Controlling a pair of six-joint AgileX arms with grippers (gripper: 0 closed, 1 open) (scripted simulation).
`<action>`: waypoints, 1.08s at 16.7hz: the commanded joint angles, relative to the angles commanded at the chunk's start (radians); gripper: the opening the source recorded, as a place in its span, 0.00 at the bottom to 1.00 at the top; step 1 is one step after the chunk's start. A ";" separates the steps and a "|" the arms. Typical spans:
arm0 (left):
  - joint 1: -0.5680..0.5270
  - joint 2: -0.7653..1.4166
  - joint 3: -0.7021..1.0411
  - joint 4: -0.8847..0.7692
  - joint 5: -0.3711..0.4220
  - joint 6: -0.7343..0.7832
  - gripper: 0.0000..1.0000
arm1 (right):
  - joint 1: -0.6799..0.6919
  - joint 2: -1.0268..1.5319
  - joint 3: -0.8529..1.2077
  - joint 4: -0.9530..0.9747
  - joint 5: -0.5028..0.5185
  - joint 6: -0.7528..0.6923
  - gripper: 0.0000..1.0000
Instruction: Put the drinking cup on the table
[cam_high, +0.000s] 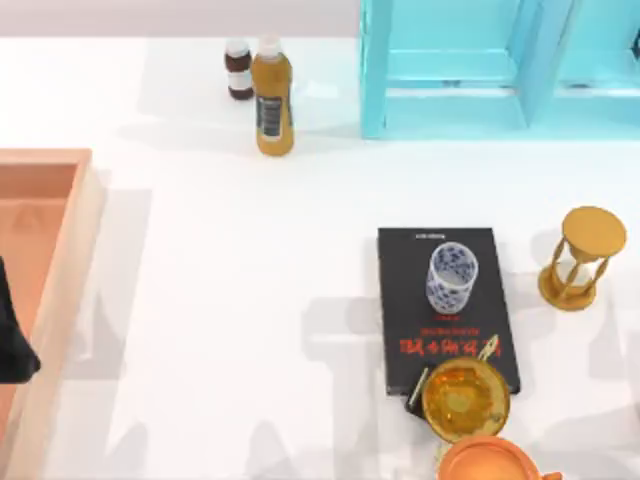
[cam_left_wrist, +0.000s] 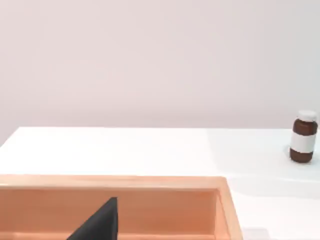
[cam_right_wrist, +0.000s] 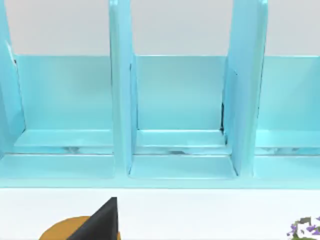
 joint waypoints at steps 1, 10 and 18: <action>0.000 0.000 0.000 0.000 0.000 0.000 1.00 | 0.000 0.000 0.000 0.000 0.000 0.000 1.00; -0.139 0.308 0.315 -0.192 -0.008 -0.132 1.00 | 0.000 0.000 0.000 0.000 0.000 0.000 1.00; -0.444 1.016 1.055 -0.627 -0.054 -0.421 1.00 | 0.000 0.000 0.000 0.000 0.000 0.000 1.00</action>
